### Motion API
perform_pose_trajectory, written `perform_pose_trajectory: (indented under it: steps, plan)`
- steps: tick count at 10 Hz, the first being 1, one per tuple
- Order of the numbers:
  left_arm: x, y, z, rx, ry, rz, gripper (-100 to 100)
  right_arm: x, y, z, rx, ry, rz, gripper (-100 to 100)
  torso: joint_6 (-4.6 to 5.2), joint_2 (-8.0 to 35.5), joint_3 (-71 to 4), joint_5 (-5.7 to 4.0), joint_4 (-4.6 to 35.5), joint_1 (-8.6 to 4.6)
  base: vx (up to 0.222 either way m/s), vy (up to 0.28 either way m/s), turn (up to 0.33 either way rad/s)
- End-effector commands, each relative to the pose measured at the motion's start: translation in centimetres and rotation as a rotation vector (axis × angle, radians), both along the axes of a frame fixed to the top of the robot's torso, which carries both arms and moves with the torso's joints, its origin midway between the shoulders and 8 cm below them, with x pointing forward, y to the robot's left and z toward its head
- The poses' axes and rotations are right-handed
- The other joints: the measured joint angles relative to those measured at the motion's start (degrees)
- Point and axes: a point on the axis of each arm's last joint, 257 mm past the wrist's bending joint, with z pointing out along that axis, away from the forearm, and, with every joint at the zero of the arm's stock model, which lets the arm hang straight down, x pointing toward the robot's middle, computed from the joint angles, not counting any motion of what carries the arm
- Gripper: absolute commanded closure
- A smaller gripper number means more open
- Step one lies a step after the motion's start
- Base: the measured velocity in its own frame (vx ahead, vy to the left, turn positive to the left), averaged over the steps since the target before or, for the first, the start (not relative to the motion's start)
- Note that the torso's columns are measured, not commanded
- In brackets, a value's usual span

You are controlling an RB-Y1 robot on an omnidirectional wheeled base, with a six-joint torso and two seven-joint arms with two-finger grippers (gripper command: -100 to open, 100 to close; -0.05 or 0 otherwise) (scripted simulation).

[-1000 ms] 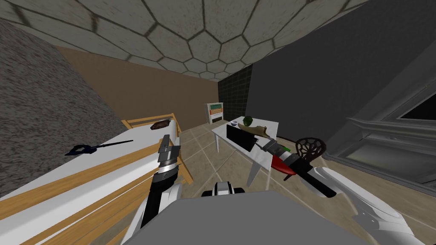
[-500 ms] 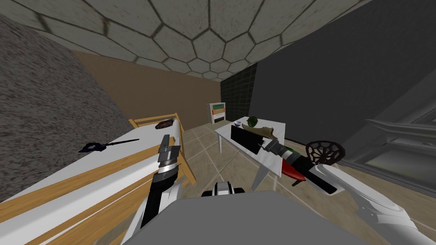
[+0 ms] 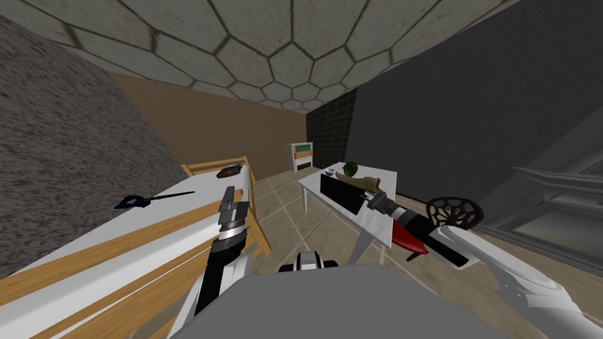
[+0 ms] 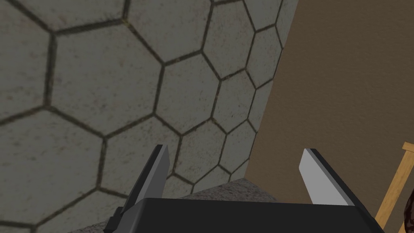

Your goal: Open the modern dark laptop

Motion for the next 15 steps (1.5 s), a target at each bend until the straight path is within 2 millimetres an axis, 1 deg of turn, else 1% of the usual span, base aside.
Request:
perform_pose_trajectory:
  steps: [1,2,3,5,6,8,9,11,13,15]
  plan:
    - [0.0,0.0,0.0,0.000,0.000,0.000,0,0.0,-1.1,-0.3,0.057,0.042,-0.011,100,0.09,-0.1,-0.1,0.01,0.0,-0.06,-0.002,-0.021,0.046]
    - [0.0,0.0,0.0,0.000,0.000,0.000,0,0.1,-1.7,-0.4,0.077,0.062,-0.017,100,0.10,-0.1,-0.1,0.01,0.0,-0.12,0.008,-0.032,0.084]
    - [0.0,0.0,0.0,0.000,0.000,0.000,0,0.1,-1.7,-0.4,0.090,0.065,-0.017,100,0.05,-0.1,-0.1,0.01,0.0,-0.13,0.008,-0.031,0.025]
    - [0.0,0.0,0.0,0.000,0.000,0.000,0,0.2,-3.0,-0.5,0.143,0.107,-0.031,100,0.06,0.0,0.0,-0.04,0.0,-0.08,0.009,-0.034,0.058]
    - [0.0,0.0,0.0,0.000,0.000,0.000,0,0.2,-3.0,-0.5,0.155,0.110,-0.032,100,0.04,0.0,0.0,-0.06,0.0,-0.10,0.004,-0.027,0.037]
    - [0.0,0.0,0.0,0.000,0.000,0.000,0,0.3,-4.2,-0.5,0.204,0.149,-0.049,100,0.08,0.0,0.0,-0.07,0.0,-0.06,0.006,-0.027,0.058]
    - [0.0,0.0,0.0,0.000,0.000,0.000,0,0.3,-4.2,-0.5,0.220,0.152,-0.050,100,0.06,0.0,0.0,-0.07,0.0,-0.13,0.003,-0.023,0.035]
    - [0.0,0.0,0.0,0.000,0.000,0.000,0,0.4,-5.5,-0.4,0.268,0.189,-0.071,100,0.08,0.0,0.0,-0.04,0.0,-0.11,0.003,-0.027,0.064]
    - [0.0,0.0,0.0,0.000,0.000,0.000,0,0.5,-5.3,-0.3,0.272,0.187,-0.065,100,0.07,0.1,0.0,0.03,0.1,-0.02,0.002,-0.021,0.017]
    - [0.0,0.0,0.0,0.000,0.000,0.000,0,0.1,-5.5,-1.1,0.347,0.228,-0.075,100,0.03,0.1,0.1,0.01,0.1,0.07,0.019,-0.046,0.047]
